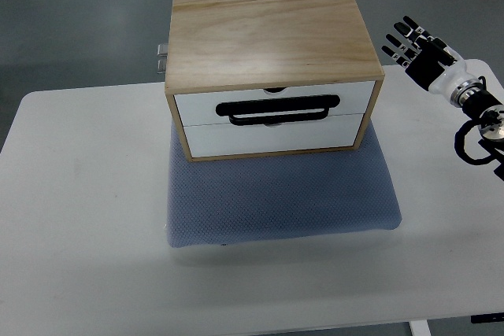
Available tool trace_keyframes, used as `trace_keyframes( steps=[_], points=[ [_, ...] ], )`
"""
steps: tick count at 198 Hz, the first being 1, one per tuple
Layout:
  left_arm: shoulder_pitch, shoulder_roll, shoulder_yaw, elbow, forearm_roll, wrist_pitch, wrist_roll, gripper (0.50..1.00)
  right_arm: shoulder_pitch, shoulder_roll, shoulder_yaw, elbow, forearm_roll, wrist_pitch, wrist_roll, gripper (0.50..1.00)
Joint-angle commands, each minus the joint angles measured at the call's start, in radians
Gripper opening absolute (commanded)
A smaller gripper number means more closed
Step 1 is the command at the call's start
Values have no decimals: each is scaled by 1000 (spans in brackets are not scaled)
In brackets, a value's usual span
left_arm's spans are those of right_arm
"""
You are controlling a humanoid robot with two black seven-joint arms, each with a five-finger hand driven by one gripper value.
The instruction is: Open wood drawer with right hand
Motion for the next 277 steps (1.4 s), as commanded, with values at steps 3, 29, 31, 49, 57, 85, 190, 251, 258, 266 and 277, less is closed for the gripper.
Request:
trace_keyframes(
  steps=[3,29,31,49,57,85,190,251,258,266,277],
  points=[
    [1,0,2,-3,3,-2,0,1000,0,0,1,0,-2,0,0,944],
    [4,0,2,-3,3,-2,0,1000,0,0,0,0,-3,0,0,944],
    [4,0,2,-3,3,-2,0,1000,0,0,0,0,-3,0,0,944],
    [4,0,0,-3,3,-9,0,1000,1,0,0,0,-3,-1,0,944],
    [4,0,-2,-1,1,-9,0,1000,1,0,0,0,-3,-1,-2,944],
    [-7,0,3,16,0,0,0,1000,6,-7,-8,1,-5,3,-5,944],
    [-7,0,2,13,0,0,0,1000,8,-55,-11,0,-5,-16,-3,944],
    [-7,0,0,13,0,0,0,1000,6,-96,-14,0,-8,-53,-2,944],
    [-7,0,0,11,0,0,0,1000,3,-101,-12,3,-9,-58,0,944],
    [-7,0,0,13,0,0,0,1000,1,-116,-17,8,-9,-58,0,944],
    [-7,0,0,13,0,0,0,1000,0,-136,-26,8,-9,-58,3,944]
  ],
)
